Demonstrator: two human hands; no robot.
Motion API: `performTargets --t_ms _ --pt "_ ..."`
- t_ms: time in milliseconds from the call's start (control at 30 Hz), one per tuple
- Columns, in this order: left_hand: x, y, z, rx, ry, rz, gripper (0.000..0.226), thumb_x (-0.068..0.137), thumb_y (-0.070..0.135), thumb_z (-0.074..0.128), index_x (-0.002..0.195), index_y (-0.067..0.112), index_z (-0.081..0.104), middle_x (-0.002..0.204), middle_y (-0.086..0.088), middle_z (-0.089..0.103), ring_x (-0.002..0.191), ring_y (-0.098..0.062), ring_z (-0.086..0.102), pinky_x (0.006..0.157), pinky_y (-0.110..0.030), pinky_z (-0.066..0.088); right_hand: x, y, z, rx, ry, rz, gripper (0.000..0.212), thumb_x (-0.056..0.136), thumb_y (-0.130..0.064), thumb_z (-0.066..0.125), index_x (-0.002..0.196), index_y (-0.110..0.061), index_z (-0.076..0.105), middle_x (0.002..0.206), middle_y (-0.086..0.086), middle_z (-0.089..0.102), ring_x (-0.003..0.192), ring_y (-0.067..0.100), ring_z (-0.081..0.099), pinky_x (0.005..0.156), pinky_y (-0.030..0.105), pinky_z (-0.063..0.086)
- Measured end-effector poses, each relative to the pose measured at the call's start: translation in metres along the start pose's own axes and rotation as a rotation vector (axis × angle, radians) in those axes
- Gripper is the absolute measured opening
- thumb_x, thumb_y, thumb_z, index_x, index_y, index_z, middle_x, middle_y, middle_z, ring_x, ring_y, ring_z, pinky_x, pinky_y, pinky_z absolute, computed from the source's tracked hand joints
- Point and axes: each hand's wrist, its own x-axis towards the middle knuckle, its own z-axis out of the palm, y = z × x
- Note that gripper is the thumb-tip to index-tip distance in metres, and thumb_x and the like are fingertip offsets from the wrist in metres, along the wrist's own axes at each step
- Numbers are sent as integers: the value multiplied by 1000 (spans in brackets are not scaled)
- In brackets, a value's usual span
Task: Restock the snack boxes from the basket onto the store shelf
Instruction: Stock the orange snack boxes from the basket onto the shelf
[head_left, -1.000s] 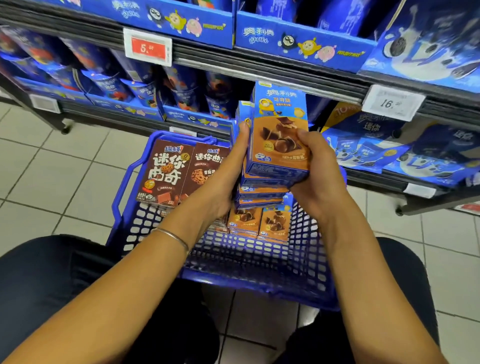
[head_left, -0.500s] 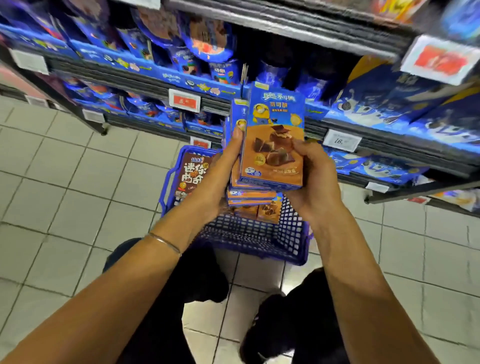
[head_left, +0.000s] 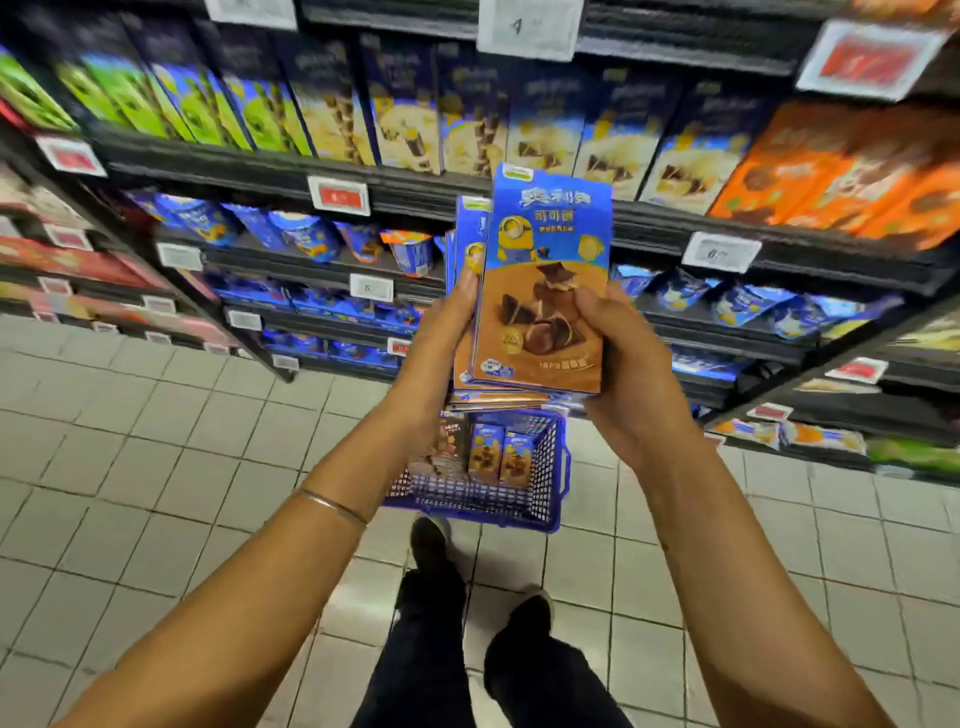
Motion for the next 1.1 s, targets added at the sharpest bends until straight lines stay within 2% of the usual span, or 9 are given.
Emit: performTargets --t_ms 100,233,300,367,567,700,800,1000,1100 --pt "-12 39 22 87 71 145 75 95 60 58 148 8 54 144 -19 62 134 -37 59 116 -57 42 -8 -42 16 -16 -24 -105 53 90 -24 60 137 -2 54 125 20 68 110 36 67 92 48 54" --pt "-13 88 48 103 60 309 114 66 83 66 158 20 41 162 -8 44 148 -28 44 123 -55 32 -12 -92 38 -20 -58 -258 43 83 -34 66 122 -16 66 112 8 74 98 28 72 77 39 61" --pt "-9 110 58 120 31 353 140 52 95 71 161 15 35 165 -11 38 151 -31 39 124 -58 28 -10 -114 48 -12 -43 -310 34 86 -31 64 118 -19 68 109 5 76 95 23 74 80 39 60" --pt "-2 134 65 108 -6 401 151 45 96 74 161 9 32 164 -16 38 150 -34 41 123 -60 29 -6 -137 59 -17 -31 -368 29 89 -28 59 115 -19 68 106 4 77 96 22 74 87 42 58" --pt "16 207 89 88 -161 555 127 61 83 80 157 9 40 155 -16 52 140 -36 53 119 -60 37 8 -201 92 -63 -58 -550 33 88 -25 56 118 -12 62 106 5 75 93 20 72 85 37 57" --pt "21 244 105 137 -205 738 107 74 79 73 146 2 51 140 -21 63 129 -41 62 111 -64 45 21 -233 105 -131 -78 -661 37 92 -27 55 126 -13 62 118 12 72 104 30 70 90 44 56" --pt "29 267 111 131 -211 822 89 86 66 64 145 0 49 138 -24 63 127 -45 62 109 -66 46 32 -254 116 -192 -102 -748 32 90 -31 59 118 -20 67 112 5 75 99 23 72 82 36 60" --pt "39 316 125 100 -307 935 83 89 54 62 147 -2 45 138 -24 63 118 -37 69 90 -44 59 47 -292 131 -200 -104 -920 35 88 -31 58 115 -9 64 103 7 73 91 23 71 77 34 59" --pt "46 342 136 127 -318 986 79 92 47 64 147 -6 42 141 -30 59 122 -43 65 97 -57 56 55 -312 131 -167 -107 -988 31 92 -21 54 114 -1 62 100 11 71 89 25 68 77 35 56"
